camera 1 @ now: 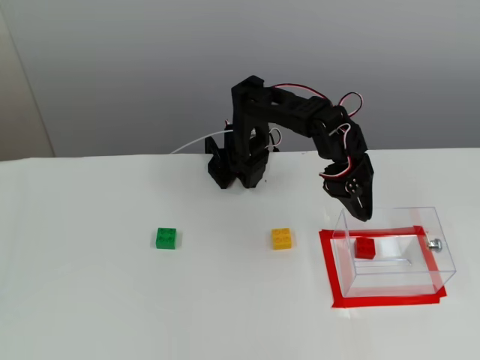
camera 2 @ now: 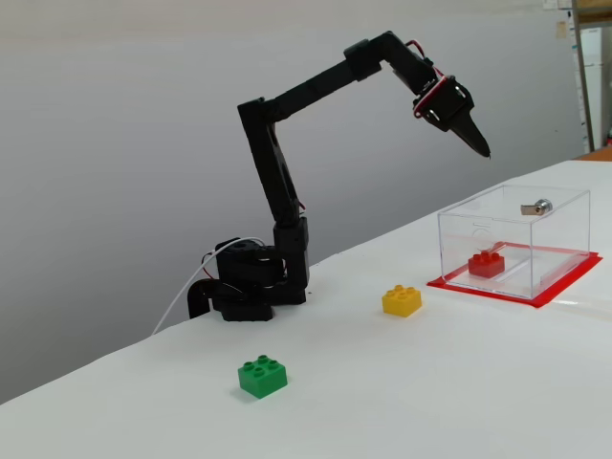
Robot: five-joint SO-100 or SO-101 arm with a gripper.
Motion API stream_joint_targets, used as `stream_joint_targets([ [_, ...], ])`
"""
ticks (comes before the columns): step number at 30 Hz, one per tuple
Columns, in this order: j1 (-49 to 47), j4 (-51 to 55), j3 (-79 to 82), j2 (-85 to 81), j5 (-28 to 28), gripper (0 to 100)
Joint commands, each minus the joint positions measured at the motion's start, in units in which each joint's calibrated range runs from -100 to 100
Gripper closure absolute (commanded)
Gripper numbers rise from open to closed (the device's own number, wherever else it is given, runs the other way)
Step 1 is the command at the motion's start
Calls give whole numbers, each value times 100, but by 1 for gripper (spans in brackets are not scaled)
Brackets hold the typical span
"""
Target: Pick the red lego brick and place it into the transparent box
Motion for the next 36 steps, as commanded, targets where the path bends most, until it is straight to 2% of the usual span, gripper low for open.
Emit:
stream_joint_targets([
  [1,528,233,-11,-692,0,98],
  [13,2399,424,604,-1998,-5,98],
  [29,3989,276,3597,-4816,-5,98],
  [36,4373,-446,5206,-6071,-5,98],
])
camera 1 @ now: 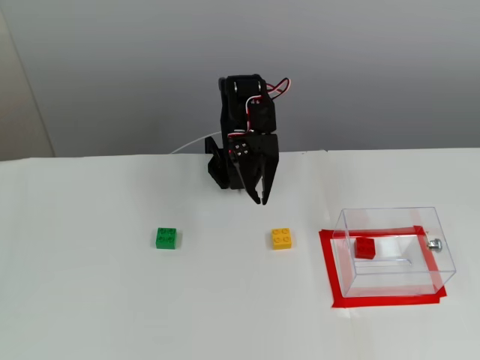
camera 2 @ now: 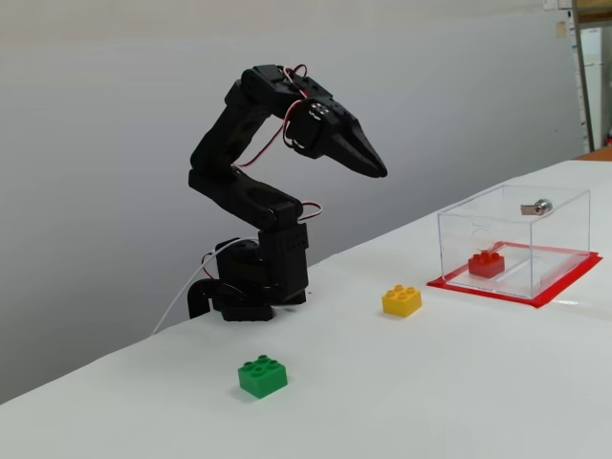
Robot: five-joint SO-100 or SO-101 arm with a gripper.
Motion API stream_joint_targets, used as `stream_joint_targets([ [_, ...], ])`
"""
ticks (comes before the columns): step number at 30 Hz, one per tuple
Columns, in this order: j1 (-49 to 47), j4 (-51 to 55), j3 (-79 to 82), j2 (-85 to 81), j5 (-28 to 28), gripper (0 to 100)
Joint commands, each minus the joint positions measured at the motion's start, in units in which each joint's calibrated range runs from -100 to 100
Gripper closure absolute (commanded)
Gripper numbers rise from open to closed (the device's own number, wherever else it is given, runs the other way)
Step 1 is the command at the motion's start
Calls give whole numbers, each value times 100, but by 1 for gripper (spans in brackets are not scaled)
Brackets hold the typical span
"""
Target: Pick the red lego brick and place it into the transparent box
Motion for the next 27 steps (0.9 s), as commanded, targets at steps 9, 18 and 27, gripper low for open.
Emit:
stream_joint_targets([
  [9,38,-849,2293,-1627,-10,98],
  [18,75,-849,3125,-2450,-10,98],
  [27,82,-858,3993,-3019,-73,98],
])
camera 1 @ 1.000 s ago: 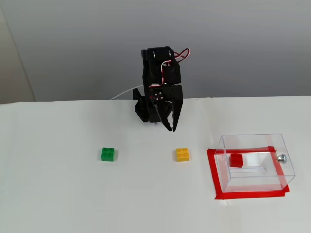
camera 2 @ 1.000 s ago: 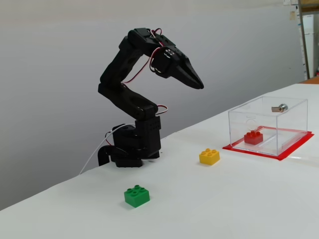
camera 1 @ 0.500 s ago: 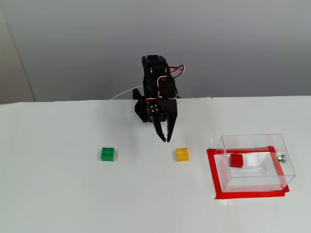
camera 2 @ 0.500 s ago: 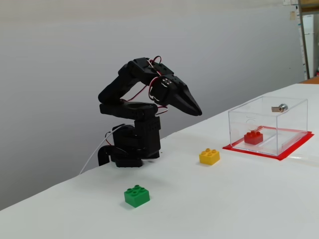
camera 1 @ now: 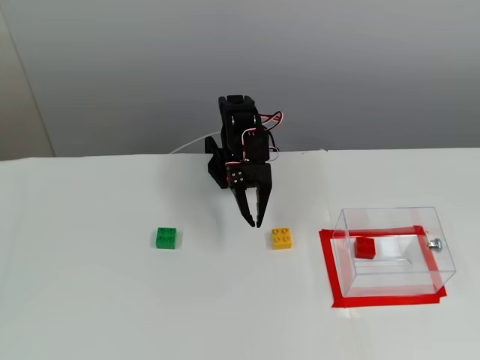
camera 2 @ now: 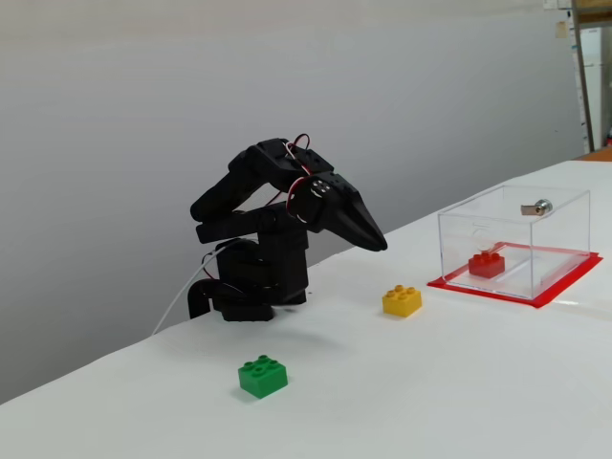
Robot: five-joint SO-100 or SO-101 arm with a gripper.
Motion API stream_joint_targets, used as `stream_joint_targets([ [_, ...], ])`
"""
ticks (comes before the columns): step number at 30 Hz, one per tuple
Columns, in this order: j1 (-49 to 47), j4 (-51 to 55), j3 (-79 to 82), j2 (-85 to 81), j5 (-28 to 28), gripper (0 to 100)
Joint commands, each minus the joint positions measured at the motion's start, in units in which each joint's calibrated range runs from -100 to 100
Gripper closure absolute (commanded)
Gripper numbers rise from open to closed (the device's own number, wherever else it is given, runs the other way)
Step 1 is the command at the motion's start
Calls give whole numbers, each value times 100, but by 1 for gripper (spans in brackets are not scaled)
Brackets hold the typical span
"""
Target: Pick the red lego brick and place it into the transparent box
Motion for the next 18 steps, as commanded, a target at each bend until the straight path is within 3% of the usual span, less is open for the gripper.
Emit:
stream_joint_targets([
  [1,36,-78,155,-68,-141,98],
  [8,44,-296,598,-68,-574,98],
  [18,44,-1314,1620,-68,-538,98],
])
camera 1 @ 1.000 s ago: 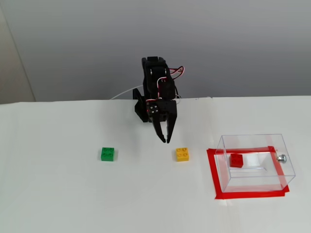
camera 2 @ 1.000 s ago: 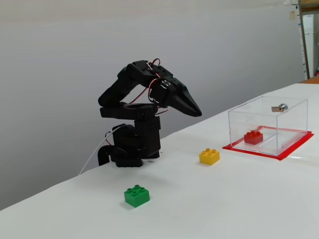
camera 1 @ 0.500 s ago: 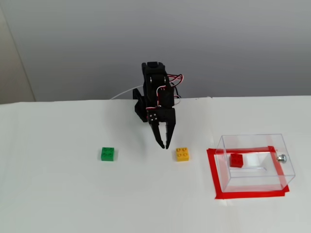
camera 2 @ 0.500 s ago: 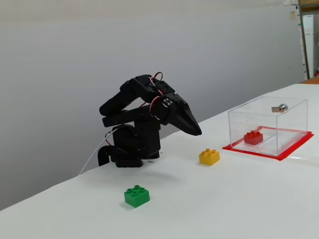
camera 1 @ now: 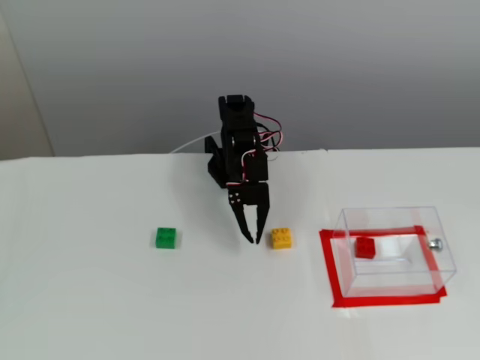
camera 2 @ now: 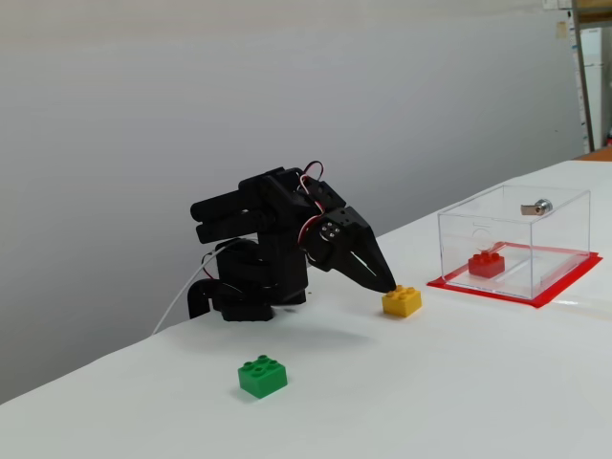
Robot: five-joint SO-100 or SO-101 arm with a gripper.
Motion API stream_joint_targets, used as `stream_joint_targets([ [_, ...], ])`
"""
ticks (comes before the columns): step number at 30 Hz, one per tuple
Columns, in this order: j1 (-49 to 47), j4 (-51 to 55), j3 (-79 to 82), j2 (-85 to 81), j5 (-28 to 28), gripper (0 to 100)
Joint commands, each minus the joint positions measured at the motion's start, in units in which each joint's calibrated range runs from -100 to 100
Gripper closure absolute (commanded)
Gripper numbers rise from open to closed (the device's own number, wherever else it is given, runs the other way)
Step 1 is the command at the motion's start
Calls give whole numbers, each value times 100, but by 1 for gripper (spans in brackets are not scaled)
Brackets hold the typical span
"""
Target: Pick the red lego brick and place it into the transparent box
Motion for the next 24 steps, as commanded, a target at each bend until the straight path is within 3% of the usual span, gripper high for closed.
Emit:
stream_joint_targets([
  [1,44,-347,210,-51,19,98],
  [12,118,-382,571,-51,19,98],
  [24,177,976,309,-59,-17,98],
])
